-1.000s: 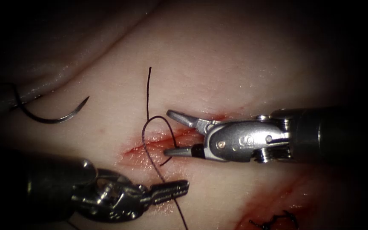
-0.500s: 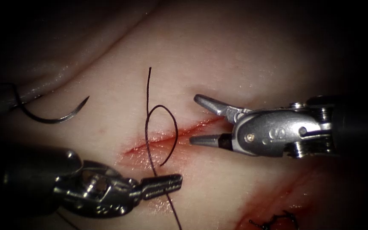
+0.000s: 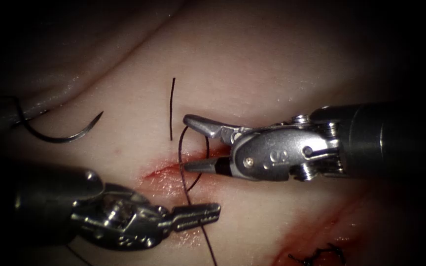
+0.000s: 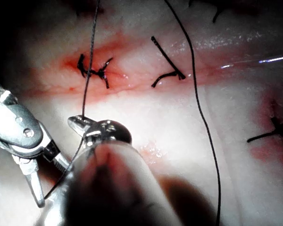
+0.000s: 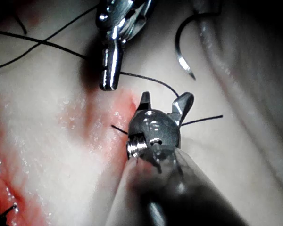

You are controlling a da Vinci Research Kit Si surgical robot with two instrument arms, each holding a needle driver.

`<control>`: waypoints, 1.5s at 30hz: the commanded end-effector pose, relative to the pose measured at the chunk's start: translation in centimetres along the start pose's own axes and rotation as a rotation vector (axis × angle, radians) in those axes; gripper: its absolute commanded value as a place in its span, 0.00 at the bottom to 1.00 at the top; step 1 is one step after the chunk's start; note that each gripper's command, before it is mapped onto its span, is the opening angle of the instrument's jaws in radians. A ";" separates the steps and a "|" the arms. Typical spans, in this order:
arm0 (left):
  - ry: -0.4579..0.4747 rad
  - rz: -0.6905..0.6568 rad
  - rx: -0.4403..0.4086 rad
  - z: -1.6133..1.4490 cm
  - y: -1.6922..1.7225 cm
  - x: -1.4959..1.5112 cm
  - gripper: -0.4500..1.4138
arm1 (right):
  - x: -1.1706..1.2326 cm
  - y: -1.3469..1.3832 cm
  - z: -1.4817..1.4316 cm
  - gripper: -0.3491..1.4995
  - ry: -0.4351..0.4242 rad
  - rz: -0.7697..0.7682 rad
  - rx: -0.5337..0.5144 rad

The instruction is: Wound Closure

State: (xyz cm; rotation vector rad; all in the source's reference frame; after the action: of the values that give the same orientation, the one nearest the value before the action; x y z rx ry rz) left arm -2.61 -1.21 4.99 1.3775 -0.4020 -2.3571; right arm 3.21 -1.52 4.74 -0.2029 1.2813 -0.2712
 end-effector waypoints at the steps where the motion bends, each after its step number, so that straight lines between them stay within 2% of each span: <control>1: 0.002 -0.002 0.000 0.06 0.06 0.00 0.00 | -0.01 -0.01 0.18 0.96 0.008 -0.009 0.016; 10: 0.029 -0.023 -0.007 0.01 0.06 0.01 0.00 | 0.03 -0.02 0.36 0.94 0.058 -0.028 0.043; 12: 0.033 -0.028 -0.008 0.01 0.05 0.01 0.00 | 0.06 -0.04 0.36 0.90 0.068 -0.044 0.060; 13: 0.036 -0.028 -0.009 0.00 0.05 0.01 0.00 | 0.08 -0.06 0.34 0.71 0.075 -0.054 0.083; 14: 0.036 -0.028 -0.009 0.00 0.05 0.01 0.00 | 0.08 -0.06 0.34 0.71 0.075 -0.054 0.083; 15: 0.038 -0.033 -0.010 0.00 0.05 0.00 0.00 | 0.09 -0.08 0.31 0.10 0.069 -0.064 0.149; 16: 0.039 -0.033 -0.010 0.00 0.05 0.00 0.00 | 0.09 -0.08 0.29 0.00 0.066 -0.063 0.174; 19: 0.040 -0.039 -0.011 -0.01 0.04 0.00 0.00 | 0.05 -0.06 0.26 0.00 0.058 -0.064 0.172; 20: 0.041 -0.050 -0.012 -0.01 0.04 0.00 0.33 | 0.00 -0.04 0.22 0.00 0.040 -0.068 0.159; 21: 0.041 -0.050 -0.012 -0.01 0.04 0.00 0.33 | 0.00 -0.04 0.22 0.00 0.040 -0.068 0.159; 22: 0.042 -0.056 -0.012 -0.01 0.04 0.00 0.41 | -0.03 -0.03 0.20 0.00 0.034 -0.069 0.158; 23: 0.043 -0.062 -0.009 -0.01 0.04 0.00 0.42 | -0.07 -0.02 0.18 0.00 0.034 -0.075 0.155; 27: 0.048 -0.070 0.023 0.00 0.03 -0.01 0.59 | -0.19 -0.02 0.14 0.00 0.018 -0.052 0.135; 29: 0.046 -0.070 0.029 0.00 0.03 -0.01 0.61 | -0.21 -0.03 0.14 0.00 0.017 -0.042 0.132; 31: 0.034 -0.079 0.066 0.02 0.02 0.00 0.72 | -0.26 -0.04 0.16 0.00 0.013 -0.035 0.127; 32: 0.034 -0.079 0.066 0.02 0.02 0.00 0.72 | -0.26 -0.04 0.16 0.00 0.013 -0.035 0.127; 34: 0.038 -0.082 0.102 0.05 0.02 0.02 0.78 | -0.33 -0.04 0.18 0.00 0.008 -0.020 0.124; 39: 0.034 -0.083 0.108 0.10 0.01 0.04 0.79 | -0.44 0.02 0.19 0.00 0.007 0.001 0.113; 43: 0.029 -0.086 0.113 0.15 0.05 0.04 0.68 | -0.61 0.11 0.18 0.00 0.017 0.045 0.082; 45: 0.028 -0.084 0.113 0.16 0.06 0.04 0.68 | -0.64 0.13 0.18 0.00 0.015 0.050 0.081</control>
State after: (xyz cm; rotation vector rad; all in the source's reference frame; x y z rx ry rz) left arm -2.72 -1.24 5.01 1.5041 -0.4861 -2.4120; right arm 3.16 -1.19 5.29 -0.1002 1.2864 -0.2793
